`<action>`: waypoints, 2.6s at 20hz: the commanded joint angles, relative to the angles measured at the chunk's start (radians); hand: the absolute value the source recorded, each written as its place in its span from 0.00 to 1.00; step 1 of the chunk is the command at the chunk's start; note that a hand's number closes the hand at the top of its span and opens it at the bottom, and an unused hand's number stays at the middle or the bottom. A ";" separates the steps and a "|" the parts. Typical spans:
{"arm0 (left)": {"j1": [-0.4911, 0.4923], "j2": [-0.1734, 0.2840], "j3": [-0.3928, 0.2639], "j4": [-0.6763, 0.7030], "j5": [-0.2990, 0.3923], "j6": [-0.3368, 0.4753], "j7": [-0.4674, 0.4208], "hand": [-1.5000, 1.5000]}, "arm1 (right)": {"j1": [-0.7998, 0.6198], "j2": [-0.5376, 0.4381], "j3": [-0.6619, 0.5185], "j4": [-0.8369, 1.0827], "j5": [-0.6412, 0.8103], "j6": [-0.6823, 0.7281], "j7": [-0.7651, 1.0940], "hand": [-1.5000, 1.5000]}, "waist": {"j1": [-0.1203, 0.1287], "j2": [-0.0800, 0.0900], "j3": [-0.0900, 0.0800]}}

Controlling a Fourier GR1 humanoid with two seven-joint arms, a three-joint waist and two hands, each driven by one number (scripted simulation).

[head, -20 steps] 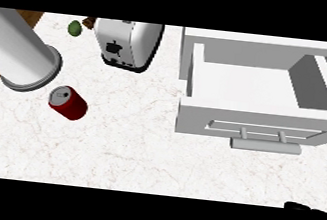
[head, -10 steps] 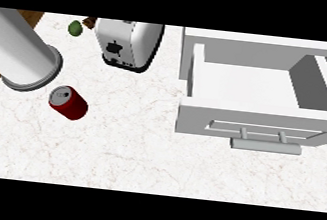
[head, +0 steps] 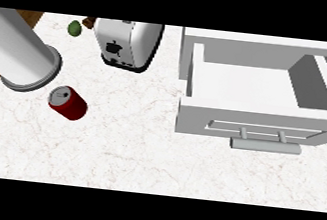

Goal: Pick up the can, place it into the drawer and close the drawer

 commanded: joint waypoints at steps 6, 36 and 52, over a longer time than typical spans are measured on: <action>-0.061 -0.103 -0.070 0.047 -0.093 0.059 -0.007 0.00 | 0.031 0.026 -0.055 -0.064 -0.021 0.047 0.032 0.00 | 0.000 0.001 0.000; -0.240 -0.181 -0.123 0.814 -0.708 -0.002 -0.710 0.00 | 0.068 0.041 -0.256 -0.101 -0.204 0.227 0.125 0.00 | -0.012 0.004 -0.001; -0.347 -0.158 -0.142 1.245 -0.849 -0.044 -1.000 0.00 | 0.008 0.046 -0.306 -0.050 -0.185 0.270 0.122 0.00 | -0.012 0.006 -0.002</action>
